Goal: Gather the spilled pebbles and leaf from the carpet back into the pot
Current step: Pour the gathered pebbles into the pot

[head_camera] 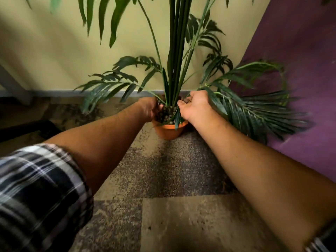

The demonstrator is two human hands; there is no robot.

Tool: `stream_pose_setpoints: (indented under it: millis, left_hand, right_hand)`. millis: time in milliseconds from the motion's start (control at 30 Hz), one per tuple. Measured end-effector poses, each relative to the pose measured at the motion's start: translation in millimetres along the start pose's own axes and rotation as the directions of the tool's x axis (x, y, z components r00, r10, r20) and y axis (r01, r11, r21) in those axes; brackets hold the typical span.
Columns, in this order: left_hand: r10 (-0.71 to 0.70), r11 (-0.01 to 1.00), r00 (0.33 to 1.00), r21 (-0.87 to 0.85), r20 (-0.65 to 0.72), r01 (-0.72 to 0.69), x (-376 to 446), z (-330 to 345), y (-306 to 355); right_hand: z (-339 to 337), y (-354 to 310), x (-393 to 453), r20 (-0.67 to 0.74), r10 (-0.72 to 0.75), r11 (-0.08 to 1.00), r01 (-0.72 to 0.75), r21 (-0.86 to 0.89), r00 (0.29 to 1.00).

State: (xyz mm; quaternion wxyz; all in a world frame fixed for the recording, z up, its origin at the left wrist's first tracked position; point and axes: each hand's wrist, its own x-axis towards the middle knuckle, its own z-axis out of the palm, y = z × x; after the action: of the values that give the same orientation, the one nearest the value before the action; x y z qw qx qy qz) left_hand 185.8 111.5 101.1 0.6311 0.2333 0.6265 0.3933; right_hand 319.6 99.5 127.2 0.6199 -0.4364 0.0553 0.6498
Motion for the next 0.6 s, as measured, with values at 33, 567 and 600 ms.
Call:
stream_pose_setpoints:
  millis: [33, 567, 600]
  left_hand:
    - [-0.014, 1.000, 1.000, -0.002, 0.013, 0.014, 5, 1, 1]
    - [0.010, 0.982, 1.000, -0.186, 0.016, -0.006, 18, -20, -8]
    - [0.009, 0.982, 1.000, -0.188, 0.001, -0.009, 17, -22, -13]
  right_hand:
    - [6, -1, 5, 0.000, 0.039, 0.998, -0.039, 0.041, 0.999]
    - [-3, 12, -4, 0.139, -0.039, 0.997, 0.047, -0.056, 0.990]
    - [-8, 15, -5, 0.134, -0.041, 0.995, 0.053, -0.084, 0.990]
